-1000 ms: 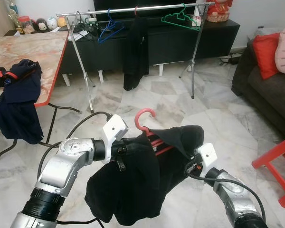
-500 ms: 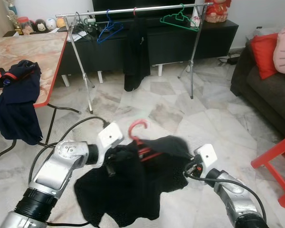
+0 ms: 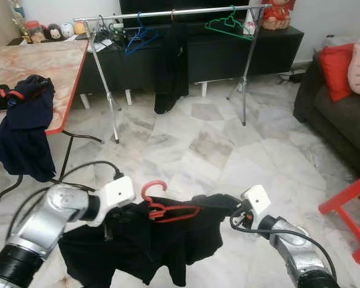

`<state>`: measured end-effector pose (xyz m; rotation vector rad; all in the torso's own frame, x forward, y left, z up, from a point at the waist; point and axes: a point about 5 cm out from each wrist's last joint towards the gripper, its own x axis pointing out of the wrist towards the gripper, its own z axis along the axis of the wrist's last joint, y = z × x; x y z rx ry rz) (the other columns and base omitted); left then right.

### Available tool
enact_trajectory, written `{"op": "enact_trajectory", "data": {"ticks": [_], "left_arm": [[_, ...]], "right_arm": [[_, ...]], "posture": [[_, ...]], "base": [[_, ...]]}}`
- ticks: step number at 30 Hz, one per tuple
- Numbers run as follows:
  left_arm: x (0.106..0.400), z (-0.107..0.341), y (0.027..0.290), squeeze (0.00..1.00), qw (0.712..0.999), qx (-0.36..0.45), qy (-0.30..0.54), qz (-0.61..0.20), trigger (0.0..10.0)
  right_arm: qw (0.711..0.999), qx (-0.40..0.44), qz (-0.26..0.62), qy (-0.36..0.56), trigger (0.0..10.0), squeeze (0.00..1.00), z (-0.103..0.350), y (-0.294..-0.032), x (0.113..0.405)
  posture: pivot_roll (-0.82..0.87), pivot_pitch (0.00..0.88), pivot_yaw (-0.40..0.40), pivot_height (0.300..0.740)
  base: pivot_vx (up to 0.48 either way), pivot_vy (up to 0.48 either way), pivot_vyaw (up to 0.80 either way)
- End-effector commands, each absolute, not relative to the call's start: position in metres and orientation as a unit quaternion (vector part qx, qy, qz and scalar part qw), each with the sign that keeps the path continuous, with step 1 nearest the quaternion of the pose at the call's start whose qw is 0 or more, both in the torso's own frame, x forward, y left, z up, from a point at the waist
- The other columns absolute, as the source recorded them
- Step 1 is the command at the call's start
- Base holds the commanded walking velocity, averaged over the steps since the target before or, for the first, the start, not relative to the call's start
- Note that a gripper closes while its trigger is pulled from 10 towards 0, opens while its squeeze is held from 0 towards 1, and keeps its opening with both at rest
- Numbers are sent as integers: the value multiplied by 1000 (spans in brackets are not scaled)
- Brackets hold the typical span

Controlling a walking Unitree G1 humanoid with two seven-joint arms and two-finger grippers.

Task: Hang hanger

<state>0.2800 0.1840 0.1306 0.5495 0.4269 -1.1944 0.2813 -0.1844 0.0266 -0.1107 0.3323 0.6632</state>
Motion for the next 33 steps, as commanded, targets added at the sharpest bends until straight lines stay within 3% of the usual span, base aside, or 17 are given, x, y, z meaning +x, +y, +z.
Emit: {"op": "enact_trajectory", "data": {"ticks": [1,5,10,13,25,26,27,28,31,32,33], "left_arm": [[284,150,191,0,780,244,164,-552,10000],[279,152,191,0,766,233,169,-575,10000],[260,150,187,0,693,249,196,-647,10000],[255,147,189,0,668,260,214,-664,10000],[238,140,176,0,608,267,227,-712,10000],[238,135,175,0,603,281,238,-708,10000],[238,135,175,0,603,281,238,-708,10000],[239,133,176,0,602,289,241,-704,10000],[241,130,177,0,608,294,241,-697,10000],[241,131,177,0,610,294,241,-696,10000],[241,131,177,0,610,296,241,-694,10000]], "right_arm": [[930,-73,321,166,0,0,28,-190,283],[929,-81,317,172,0,0,26,-191,282],[925,-96,321,181,0,0,25,-192,283],[923,-104,321,185,0,0,24,-193,283],[887,-188,354,229,0,0,9,-190,275],[878,-212,354,242,3333,0,6,-190,274],[878,-212,354,242,3333,0,6,-190,274],[877,-217,351,245,10000,0,5,-189,274],[882,-201,347,246,10000,0,5,-187,276],[883,-191,351,245,10000,608,6,-186,276],[882,-172,365,243,10000,1000,7,-185,276]], "posture": [[-57,10,-23,740],[-57,10,-27,740],[-59,13,-29,740],[-60,14,-29,740],[-56,13,-27,740],[-58,13,-26,740],[-58,13,-26,740],[-60,13,-27,740],[-59,11,-26,740],[-59,11,-26,740],[-59,11,-26,740]], "base": [[0,0,0],[0,0,0],[0,0,0],[0,0,0],[0,0,0],[0,0,0],[0,0,0],[0,0,0],[0,0,0],[0,0,0],[0,0,0]]}}
